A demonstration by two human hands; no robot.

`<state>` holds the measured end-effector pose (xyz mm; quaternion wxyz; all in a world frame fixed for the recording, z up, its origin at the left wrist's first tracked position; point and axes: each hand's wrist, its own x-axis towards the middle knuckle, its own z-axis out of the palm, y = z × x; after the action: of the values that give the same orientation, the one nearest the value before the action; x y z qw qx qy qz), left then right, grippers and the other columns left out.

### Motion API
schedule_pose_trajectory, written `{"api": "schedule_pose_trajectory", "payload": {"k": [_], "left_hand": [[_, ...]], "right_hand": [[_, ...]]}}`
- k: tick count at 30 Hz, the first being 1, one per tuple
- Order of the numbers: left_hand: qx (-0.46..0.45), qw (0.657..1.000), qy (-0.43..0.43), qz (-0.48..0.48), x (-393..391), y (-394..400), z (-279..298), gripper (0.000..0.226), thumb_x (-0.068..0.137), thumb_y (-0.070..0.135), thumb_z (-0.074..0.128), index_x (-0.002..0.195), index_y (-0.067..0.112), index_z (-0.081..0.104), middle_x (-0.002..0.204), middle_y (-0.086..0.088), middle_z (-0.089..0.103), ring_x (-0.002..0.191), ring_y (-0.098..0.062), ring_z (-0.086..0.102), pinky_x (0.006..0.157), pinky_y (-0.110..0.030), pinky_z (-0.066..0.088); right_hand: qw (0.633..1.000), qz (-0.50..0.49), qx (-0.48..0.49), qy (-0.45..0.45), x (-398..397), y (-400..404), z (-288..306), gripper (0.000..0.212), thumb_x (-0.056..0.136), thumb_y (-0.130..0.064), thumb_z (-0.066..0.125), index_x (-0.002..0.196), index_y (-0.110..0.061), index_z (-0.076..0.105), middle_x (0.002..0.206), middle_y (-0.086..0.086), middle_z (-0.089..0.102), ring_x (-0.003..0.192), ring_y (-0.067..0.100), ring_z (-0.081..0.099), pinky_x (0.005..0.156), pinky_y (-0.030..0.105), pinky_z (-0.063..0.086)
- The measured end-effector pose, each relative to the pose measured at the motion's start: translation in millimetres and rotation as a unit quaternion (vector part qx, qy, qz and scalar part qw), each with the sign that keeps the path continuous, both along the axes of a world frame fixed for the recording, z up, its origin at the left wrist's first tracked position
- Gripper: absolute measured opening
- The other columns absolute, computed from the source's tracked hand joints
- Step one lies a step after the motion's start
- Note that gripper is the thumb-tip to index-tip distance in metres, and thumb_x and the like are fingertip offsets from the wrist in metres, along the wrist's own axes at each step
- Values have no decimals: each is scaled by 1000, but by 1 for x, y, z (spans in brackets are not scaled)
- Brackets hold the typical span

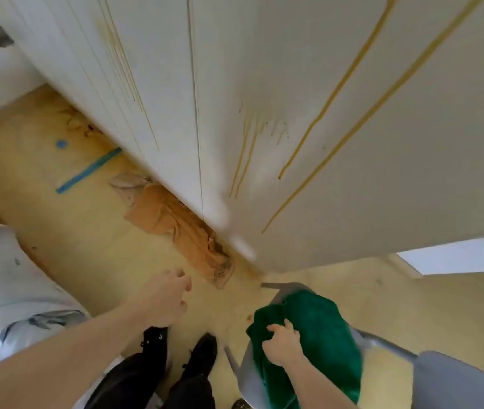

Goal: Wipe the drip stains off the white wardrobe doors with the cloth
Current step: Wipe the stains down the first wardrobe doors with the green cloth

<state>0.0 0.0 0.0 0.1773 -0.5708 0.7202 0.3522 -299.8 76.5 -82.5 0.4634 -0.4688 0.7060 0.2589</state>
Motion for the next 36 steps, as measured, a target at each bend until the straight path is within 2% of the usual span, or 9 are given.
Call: {"api": "schedule_pose_trajectory", "payload": {"k": [6, 10, 12, 14, 18, 23, 26, 31, 36], "left_hand": [[22, 1000, -13, 2, -5, 10, -45, 40, 94, 24, 51, 133, 25, 51, 140, 2, 44, 115, -19, 48, 95, -32, 46], [21, 1000, -3, -5, -7, 25, -44, 41, 94, 23, 50, 134, 24, 50, 139, 3, 44, 116, -19, 48, 94, -32, 45], [26, 1000, 9, 5, -7, 33, -32, 40, 94, 24, 51, 134, 25, 50, 139, 3, 44, 116, -18, 47, 93, -30, 44], [26, 999, 22, 20, -8, 38, -12, 38, 94, 24, 52, 133, 25, 51, 138, 4, 44, 117, -18, 47, 93, -29, 43], [24, 996, 61, 55, -15, 43, 49, 36, 95, 25, 53, 131, 27, 52, 138, 8, 44, 122, -15, 46, 99, -28, 43], [3, 992, 102, 81, -21, 46, 144, 33, 93, 28, 55, 126, 28, 53, 136, 6, 46, 107, -12, 52, 94, -29, 47], [-19, 990, 122, 66, -20, 46, 198, 36, 99, 22, 53, 135, 19, 55, 138, 9, 43, 105, -1, 44, 102, -25, 40], [-4, 982, 150, 116, 2, 41, 247, 70, 84, 43, 67, 148, 28, 42, 144, 9, 45, 130, -17, 47, 106, -33, 43], [-81, 917, 292, 261, 20, 28, 292, 15, 94, 23, 65, 109, 27, 65, 99, 11, 72, 92, -2, 66, 87, -29, 56]], "right_hand": [[999, 9, 26, 42, 9, 12, -61, 52, 97, -23, 45, 148, -26, 50, 168, 19, 4, 153, 36, 16, 120, 42, 28], [998, -20, -38, 52, 5, 14, -53, 12, 96, -16, 52, 108, -14, 50, 144, 12, 40, 126, 29, 49, 103, 38, 47], [997, -16, -64, 38, -5, 17, -37, 22, 97, -15, 54, 119, -17, 58, 136, 5, 49, 118, 23, 57, 98, 33, 50], [993, -49, -104, 23, -14, 18, -6, 25, 99, -15, 58, 121, -24, 63, 127, -3, 59, 105, 14, 63, 91, 28, 53], [985, -91, -145, -32, -23, 16, 72, 26, 94, -8, 63, 98, -34, 63, 100, -14, 66, 88, 2, 61, 81, 20, 52], [971, -73, -185, -135, -2, 5, 182, 37, 82, -10, 65, 109, -33, 55, 104, -10, 70, 94, 5, 67, 87, 30, 58], [949, -74, -234, -196, 26, -8, 249, 46, 83, -10, 69, 115, -40, 56, 107, -4, 70, 92, 9, 71, 84, 33, 61], [909, -60, -294, -288, 69, -40, 342, 45, 93, -13, 72, 127, -41, 60, 107, -12, 67, 87, 4, 71, 72, 19, 57], [868, -30, -359, -341, 97, -61, 418, 45, 92, -16, 74, 124, -46, 63, 104, -13, 68, 86, 6, 70, 76, 20, 58]]}}
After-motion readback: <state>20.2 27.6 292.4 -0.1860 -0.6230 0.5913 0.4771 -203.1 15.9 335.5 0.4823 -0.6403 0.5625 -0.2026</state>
